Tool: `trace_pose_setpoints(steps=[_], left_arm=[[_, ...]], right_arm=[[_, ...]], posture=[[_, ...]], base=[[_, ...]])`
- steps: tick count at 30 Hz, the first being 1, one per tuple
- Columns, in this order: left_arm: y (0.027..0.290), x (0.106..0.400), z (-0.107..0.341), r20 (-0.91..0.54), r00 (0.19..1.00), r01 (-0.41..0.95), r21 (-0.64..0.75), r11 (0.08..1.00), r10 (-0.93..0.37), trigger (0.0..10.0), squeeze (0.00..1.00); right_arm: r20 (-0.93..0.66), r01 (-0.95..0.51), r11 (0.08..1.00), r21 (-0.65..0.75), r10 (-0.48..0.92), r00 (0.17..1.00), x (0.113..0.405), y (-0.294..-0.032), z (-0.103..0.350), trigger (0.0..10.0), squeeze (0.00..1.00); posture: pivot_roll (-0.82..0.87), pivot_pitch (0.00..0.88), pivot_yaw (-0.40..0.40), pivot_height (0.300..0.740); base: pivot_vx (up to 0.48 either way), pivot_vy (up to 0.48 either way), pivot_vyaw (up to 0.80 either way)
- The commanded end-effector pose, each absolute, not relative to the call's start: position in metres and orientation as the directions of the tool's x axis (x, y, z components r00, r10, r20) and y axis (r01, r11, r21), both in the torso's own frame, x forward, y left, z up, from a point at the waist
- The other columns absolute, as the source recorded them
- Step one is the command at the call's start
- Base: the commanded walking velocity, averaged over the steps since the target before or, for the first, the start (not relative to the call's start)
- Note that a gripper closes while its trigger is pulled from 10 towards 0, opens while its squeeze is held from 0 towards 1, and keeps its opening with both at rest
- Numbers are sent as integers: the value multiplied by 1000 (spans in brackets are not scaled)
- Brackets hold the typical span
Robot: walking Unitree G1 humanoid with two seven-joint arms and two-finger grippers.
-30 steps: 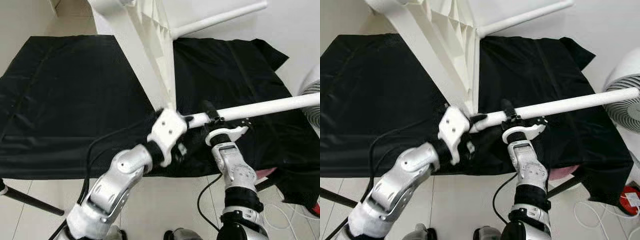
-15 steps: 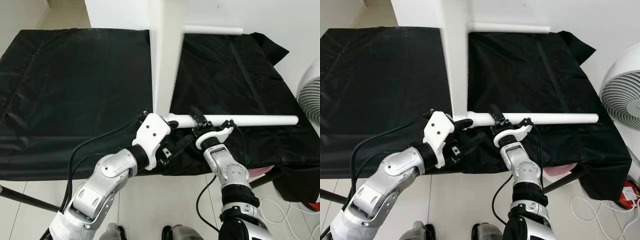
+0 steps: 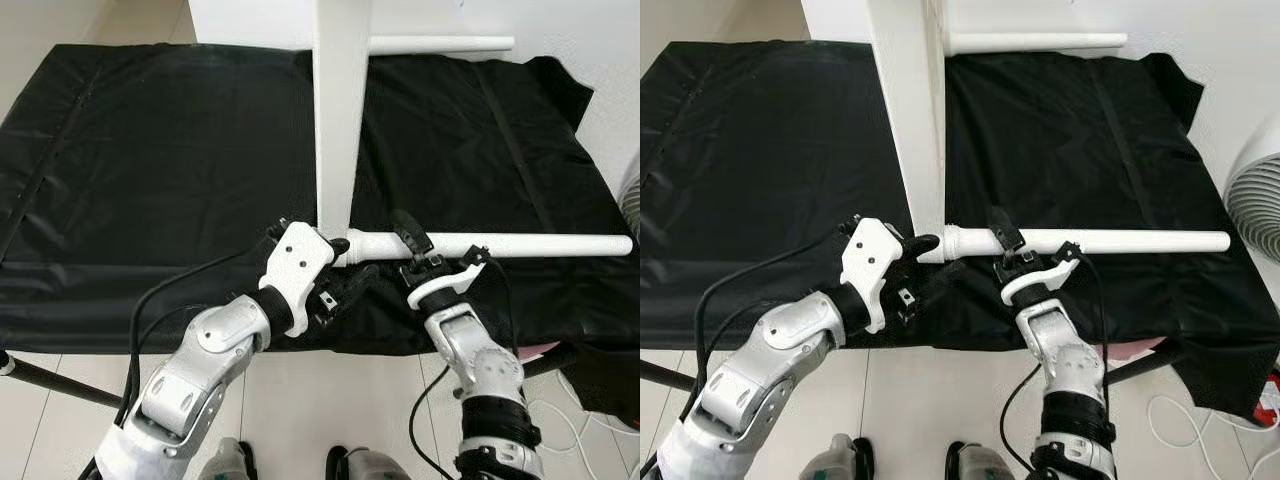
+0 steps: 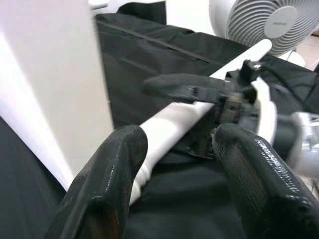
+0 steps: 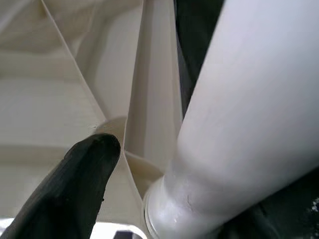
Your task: Building children table
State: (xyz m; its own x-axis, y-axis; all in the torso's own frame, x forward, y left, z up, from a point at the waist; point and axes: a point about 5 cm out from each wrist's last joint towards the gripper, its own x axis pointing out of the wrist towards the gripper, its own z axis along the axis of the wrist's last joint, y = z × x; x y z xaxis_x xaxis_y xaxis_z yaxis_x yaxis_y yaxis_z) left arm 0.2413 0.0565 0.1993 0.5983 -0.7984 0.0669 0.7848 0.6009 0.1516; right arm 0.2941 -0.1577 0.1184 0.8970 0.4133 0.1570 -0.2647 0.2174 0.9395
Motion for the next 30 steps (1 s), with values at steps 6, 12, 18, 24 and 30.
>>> trace_pose_setpoints(steps=[6,12,18,24,30], left_arm=[[63,244,199,62,639,752,157,640,-766,10000,0],[67,245,198,60,657,737,159,657,-752,10000,0],[70,247,200,63,668,726,161,668,-741,10000,0],[72,251,200,62,680,716,162,679,-731,10000,0],[72,252,200,60,677,719,162,676,-734,10000,0]], right_arm=[[27,-202,203,958,639,769,259,-163,98,10000,0],[76,-281,175,944,712,698,239,-176,105,10000,0],[136,-322,124,939,724,677,229,-186,111,10000,0],[254,-408,57,911,701,666,225,-194,124,10000,0],[284,-454,64,889,701,654,224,-195,129,10000,0]], posture=[[-5,179,-9,740],[-6,177,-15,740],[-1,180,-9,740],[-9,178,6,740],[-16,176,14,740]], base=[[0,0,0],[0,0,0],[0,0,0],[0,0,0],[0,0,0]])
